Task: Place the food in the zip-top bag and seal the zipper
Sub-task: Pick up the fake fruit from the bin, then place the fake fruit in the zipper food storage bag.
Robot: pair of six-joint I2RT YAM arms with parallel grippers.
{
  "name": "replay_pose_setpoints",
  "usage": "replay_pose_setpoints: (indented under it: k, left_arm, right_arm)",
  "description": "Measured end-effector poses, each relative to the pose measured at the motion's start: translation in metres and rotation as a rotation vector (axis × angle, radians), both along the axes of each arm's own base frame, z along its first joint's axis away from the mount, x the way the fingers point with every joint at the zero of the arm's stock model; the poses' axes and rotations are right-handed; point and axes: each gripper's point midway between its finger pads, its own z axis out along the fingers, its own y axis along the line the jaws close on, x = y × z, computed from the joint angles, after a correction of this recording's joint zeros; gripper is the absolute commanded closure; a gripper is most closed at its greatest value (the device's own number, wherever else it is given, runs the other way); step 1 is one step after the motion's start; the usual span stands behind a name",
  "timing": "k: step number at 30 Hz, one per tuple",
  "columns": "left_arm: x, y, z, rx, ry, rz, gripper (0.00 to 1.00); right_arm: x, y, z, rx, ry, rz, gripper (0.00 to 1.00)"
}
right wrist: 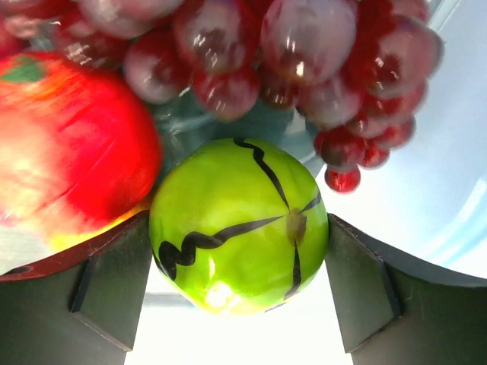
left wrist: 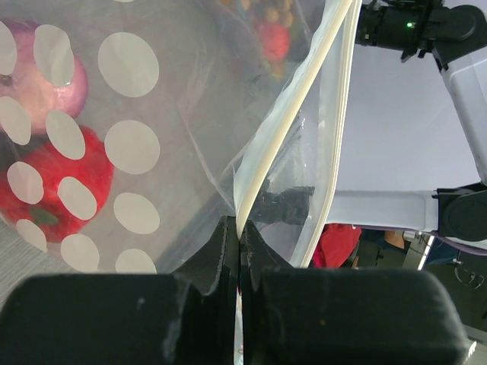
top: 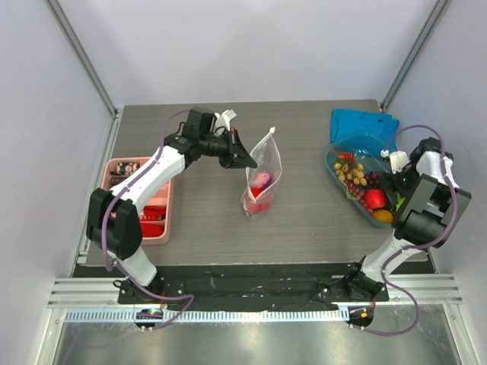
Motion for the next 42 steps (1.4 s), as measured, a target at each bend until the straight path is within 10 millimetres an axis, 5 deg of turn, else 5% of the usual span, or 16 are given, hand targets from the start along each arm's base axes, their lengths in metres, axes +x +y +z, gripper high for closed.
replay_pose_setpoints:
  k: [5,8,10,15,19,21,23,29,34,42]
  left_arm:
    - [0.000,0.000,0.000,0.000,0.000,0.000,0.98]
    - [0.000,0.000,0.000,0.000,0.000,0.001,0.98]
    - [0.000,0.000,0.000,0.002,0.000,0.002,0.98]
    - [0.001,0.000,-0.001,0.005,-0.001,0.006,0.98]
    - [0.002,0.001,0.002,0.009,-0.007,0.005,0.98]
    - [0.003,0.001,0.004,0.014,-0.021,0.002,0.99]
    - [0.003,0.001,0.005,0.017,-0.027,0.001,0.99]
    - [0.003,0.002,0.004,0.025,-0.034,-0.007,0.99]
    - [0.003,0.004,0.000,0.041,-0.033,-0.003,0.98]
    - [0.005,0.009,-0.006,0.069,-0.023,0.014,0.97]
  right_arm:
    - [0.019,0.003,0.049,0.027,-0.078,0.013,0.46]
    - [0.045,0.015,0.101,0.048,-0.196,0.043,0.48]
    - [0.066,0.040,0.137,0.090,-0.293,0.094,0.47]
    - [0.106,0.187,0.220,0.344,-0.528,0.336,0.47]
    - [0.098,0.310,0.259,0.582,-0.613,0.531,0.46]
    - [0.087,0.355,0.273,0.683,-0.637,0.603,0.46]
    - [0.067,0.403,0.281,0.786,-0.638,0.684,0.45]
    - [0.031,0.471,0.271,0.891,-0.577,0.825,0.42]
    - [0.026,0.486,0.237,0.809,-0.526,0.872,0.29]
    - [0.042,0.466,0.205,0.615,-0.533,0.862,0.02]
